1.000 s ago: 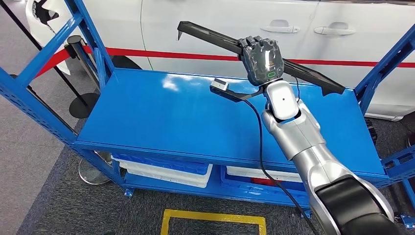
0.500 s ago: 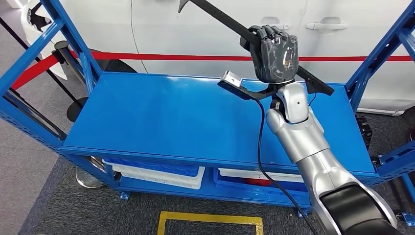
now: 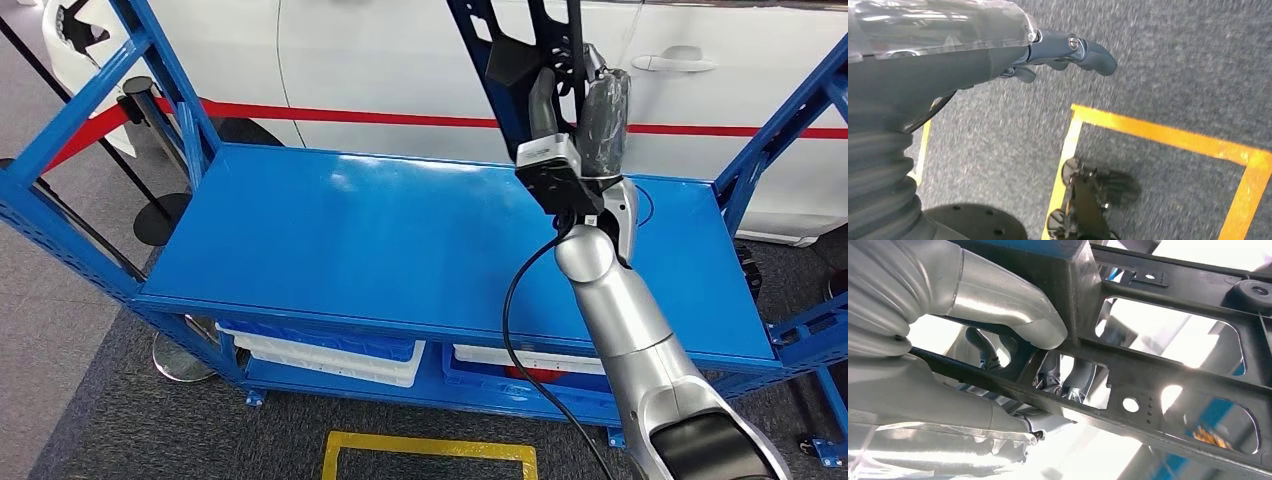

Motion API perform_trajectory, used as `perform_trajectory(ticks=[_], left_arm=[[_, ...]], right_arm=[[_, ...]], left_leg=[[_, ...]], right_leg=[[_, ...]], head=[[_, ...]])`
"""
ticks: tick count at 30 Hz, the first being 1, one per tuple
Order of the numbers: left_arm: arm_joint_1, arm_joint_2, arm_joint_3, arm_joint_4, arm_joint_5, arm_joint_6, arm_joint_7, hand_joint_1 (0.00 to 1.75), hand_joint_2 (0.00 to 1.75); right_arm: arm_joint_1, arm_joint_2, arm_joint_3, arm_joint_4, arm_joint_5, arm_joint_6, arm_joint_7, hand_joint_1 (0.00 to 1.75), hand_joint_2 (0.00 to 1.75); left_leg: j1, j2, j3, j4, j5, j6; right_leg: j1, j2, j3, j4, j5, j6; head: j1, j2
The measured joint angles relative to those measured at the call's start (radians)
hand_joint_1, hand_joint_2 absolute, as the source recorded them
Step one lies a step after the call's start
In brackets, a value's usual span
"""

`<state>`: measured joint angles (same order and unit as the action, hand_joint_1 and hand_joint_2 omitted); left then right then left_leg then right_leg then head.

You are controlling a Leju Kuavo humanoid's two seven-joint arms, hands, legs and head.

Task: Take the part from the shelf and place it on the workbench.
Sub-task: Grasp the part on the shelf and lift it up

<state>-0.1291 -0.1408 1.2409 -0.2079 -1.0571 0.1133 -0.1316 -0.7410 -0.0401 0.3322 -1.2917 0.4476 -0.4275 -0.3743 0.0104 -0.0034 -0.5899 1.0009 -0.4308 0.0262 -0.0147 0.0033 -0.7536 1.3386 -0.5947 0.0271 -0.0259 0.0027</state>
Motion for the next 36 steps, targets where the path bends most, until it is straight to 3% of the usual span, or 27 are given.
perform_trajectory(ticks=[6,9,10,12,13,14,15,16,17,20,22,24,26,27,29,30,31,32,34,36], left_arm=[[0.0,0.0,0.0,0.0,0.0,0.0,0.002,0.0,1.75],[-0.001,-0.004,0.0,0.0,0.0,0.004,0.008,0.0,1.75],[-0.002,-0.004,0.0,0.0,0.0,0.008,0.011,0.0,1.75],[-0.004,-0.005,0.0,0.0,-0.002,0.015,0.019,0.0,1.75],[-0.005,-0.005,-0.001,0.0,-0.004,0.017,0.024,0.0,1.75],[-0.005,-0.005,-0.002,0.0,-0.005,0.017,0.027,0.0,1.75],[-0.005,-0.005,-0.002,0.0,-0.007,0.017,0.03,0.0,1.75],[-0.005,-0.005,-0.003,0.0,-0.008,0.017,0.033,0.0,1.75],[-0.005,-0.005,-0.004,0.0,-0.01,0.018,0.036,0.0,1.75],[-0.009,-0.005,-0.006,0.0,-0.013,0.019,0.044,0.0,1.75],[-0.012,-0.005,-0.008,0.0,-0.014,0.02,0.049,0.0,1.75],[-0.013,-0.005,-0.01,0.0,-0.016,0.021,0.055,0.0,1.75],[-0.013,-0.006,-0.013,0.0,-0.018,0.019,0.059,0.0,1.75],[-0.014,-0.006,-0.013,0.0,-0.02,0.018,0.06,0.0,1.75],[-0.015,-0.007,-0.014,0.0,-0.021,0.016,0.064,0.0,1.75],[-0.014,-0.007,-0.014,0.0,-0.021,0.015,0.067,0.0,1.75],[-0.013,-0.008,-0.014,0.0,-0.021,0.015,0.071,0.0,1.75],[-0.013,-0.008,-0.014,0.0,-0.021,0.014,0.075,0.0,1.75],[-0.013,-0.01,-0.014,0.0,-0.021,0.011,0.081,0.0,1.75],[-0.013,-0.011,-0.014,0.0,-0.019,0.007,0.087,0.0,1.75]], right_arm=[[0.005,0.001,-0.003,-0.008,-0.027,0.021,-0.004,1.75,1.75],[0.018,0.005,-0.021,-0.045,-0.156,0.125,-0.026,1.75,1.75],[0.025,0.009,-0.035,-0.064,-0.245,0.201,-0.038,1.75,1.75],[0.034,0.016,-0.069,-0.097,-0.462,0.389,-0.057,1.75,1.75],[0.039,0.02,-0.086,-0.109,-0.56,0.474,-0.06,1.75,1.75],[0.041,0.021,-0.097,-0.113,-0.623,0.528,-0.058,1.75,1.75],[0.043,0.021,-0.105,-0.114,-0.658,0.557,-0.055,1.75,1.75],[0.045,0.021,-0.112,-0.114,-0.689,0.584,-0.052,1.75,1.75],[0.047,0.021,-0.119,-0.114,-0.717,0.607,-0.047,1.75,1.75],[0.048,0.022,-0.137,-0.114,-0.8,0.67,-0.03,1.75,1.75],[0.049,0.022,-0.147,-0.114,-0.843,0.704,-0.019,1.75,1.75],[0.052,0.022,-0.152,-0.11,-0.867,0.727,-0.008,1.75,1.75],[0.053,0.022,-0.156,-0.106,-0.885,0.744,0.001,1.75,1.75],[0.054,0.022,-0.159,-0.105,-0.893,0.752,0.004,1.75,1.75],[0.06,0.022,-0.162,-0.1,-0.914,0.771,0.012,1.75,1.75],[0.065,0.022,-0.162,-0.096,-0.928,0.784,0.017,1.75,1.75],[0.071,0.022,-0.162,-0.092,-0.942,0.797,0.023,1.75,1.75],[0.076,0.022,-0.162,-0.088,-0.956,0.811,0.028,1.75,1.75],[0.08,0.023,-0.162,-0.083,-0.979,0.834,0.037,1.75,1.75],[0.082,0.027,-0.161,-0.078,-0.997,0.854,0.047,1.75,1.75]], left_leg=[[0.001,-0.001,0.0,0.001,0.0,-0.001],[0.003,-0.003,-0.002,0.016,-0.01,-0.012],[0.003,-0.004,-0.004,0.022,-0.015,-0.021],[0.002,-0.003,-0.037,0.1,-0.065,-0.043],[0.003,-0.003,-0.066,0.168,-0.101,-0.051],[0.004,-0.002,-0.101,0.248,-0.139,-0.054],[0.004,-0.002,-0.125,0.302,-0.155,-0.055],[0.004,-0.002,-0.134,0.321,-0.152,-0.054],[0.004,-0.002,-0.123,0.296,-0.129,-0.05],[0.0,-0.002,-0.031,0.098,-0.035,-0.034],[-0.006,-0.003,-0.004,0.036,-0.024,-0.028],[-0.005,-0.003,-0.002,0.026,-0.021,-0.021],[0.0,-0.001,0.001,0.012,-0.011,-0.01],[0.002,0.0,0.002,0.007,-0.007,-0.006],[0.0,0.0,0.001,0.006,-0.005,-0.002],[0.0,0.0,0.001,0.006,-0.005,-0.001],[0.0,0.0,0.001,0.008,-0.006,-0.001],[0.0,-0.001,0.001,0.01,-0.007,-0.001],[0.0,-0.003,0.001,0.017,-0.01,-0.005],[-0.004,-0.004,-0.005,0.027,-0.014,-0.013]], right_leg=[[-0.002,0.0,0.003,-0.008,0.012,0.002],[-0.011,-0.003,0.084,-0.174,0.103,0.009],[-0.011,-0.002,0.114,-0.239,0.128,0.002],[-0.009,-0.002,0.137,-0.293,0.138,-0.023],[-0.009,-0.002,0.136,-0.296,0.141,-0.036],[-0.009,-0.003,0.137,-0.297,0.141,-0.04],[-0.007,-0.003,0.138,-0.297,0.141,-0.041],[-0.005,-0.003,0.138,-0.297,0.141,-0.041],[-0.004,-0.002,0.139,-0.296,0.141,-0.041],[-0.001,0.001,0.142,-0.296,0.14,-0.038],[0.0,0.001,0.139,-0.297,0.142,-0.03],[0.0,0.001,0.137,-0.3,0.145,-0.019],[0.0,0.0,0.128,-0.28,0.127,-0.01],[0.0,0.0,0.111,-0.243,0.102,-0.007],[-0.001,0.0,0.054,-0.118,0.04,-0.004],[-0.001,0.0,0.027,-0.059,0.02,-0.002],[-0.001,-0.001,0.012,-0.029,0.017,-0.001],[-0.002,-0.001,0.016,-0.039,0.035,0.0],[-0.004,-0.002,0.074,-0.16,0.102,-0.003],[-0.002,-0.002,0.124,-0.269,0.142,-0.008]], head=[[0.0,0.0],[0.001,0.0],[0.0,0.0],[-0.002,0.0],[-0.004,0.0],[-0.005,0.0],[-0.005,0.0],[-0.005,0.0],[-0.005,0.0],[-0.004,0.0],[-0.004,0.0],[-0.003,0.0],[-0.002,0.0],[-0.001,0.0],[0.0,0.0],[0.0,0.0],[0.0,0.0],[0.0,0.0],[0.0,0.0],[0.0,0.0]])
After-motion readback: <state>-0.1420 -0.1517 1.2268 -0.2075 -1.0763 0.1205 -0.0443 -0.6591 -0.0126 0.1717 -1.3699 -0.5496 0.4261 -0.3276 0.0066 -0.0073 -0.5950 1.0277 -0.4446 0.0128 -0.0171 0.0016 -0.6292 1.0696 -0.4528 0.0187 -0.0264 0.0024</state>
